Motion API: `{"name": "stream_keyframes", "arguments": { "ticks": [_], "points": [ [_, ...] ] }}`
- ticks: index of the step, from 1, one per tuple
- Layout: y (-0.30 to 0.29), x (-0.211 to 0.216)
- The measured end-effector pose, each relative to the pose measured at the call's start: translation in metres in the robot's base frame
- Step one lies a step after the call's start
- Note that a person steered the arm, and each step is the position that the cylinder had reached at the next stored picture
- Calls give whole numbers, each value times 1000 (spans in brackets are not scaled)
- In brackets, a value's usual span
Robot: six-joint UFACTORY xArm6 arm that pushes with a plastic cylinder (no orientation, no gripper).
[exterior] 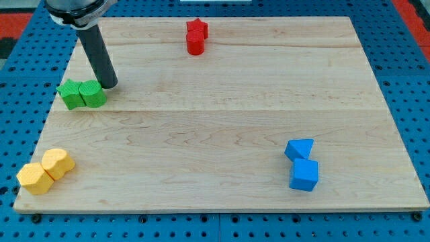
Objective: Point your arm at the blue triangle
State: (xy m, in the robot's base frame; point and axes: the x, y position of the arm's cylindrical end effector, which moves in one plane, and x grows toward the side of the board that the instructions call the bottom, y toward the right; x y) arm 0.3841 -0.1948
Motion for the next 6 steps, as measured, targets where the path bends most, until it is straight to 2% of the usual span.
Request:
{"name": "stream_keyframes", "arguments": {
  "ticks": [1, 2, 3, 4, 5, 6],
  "points": [
    [9, 0],
    [103, -52],
    [230, -38],
    [322, 33],
    [350, 111],
    [378, 147]
  ]
}}
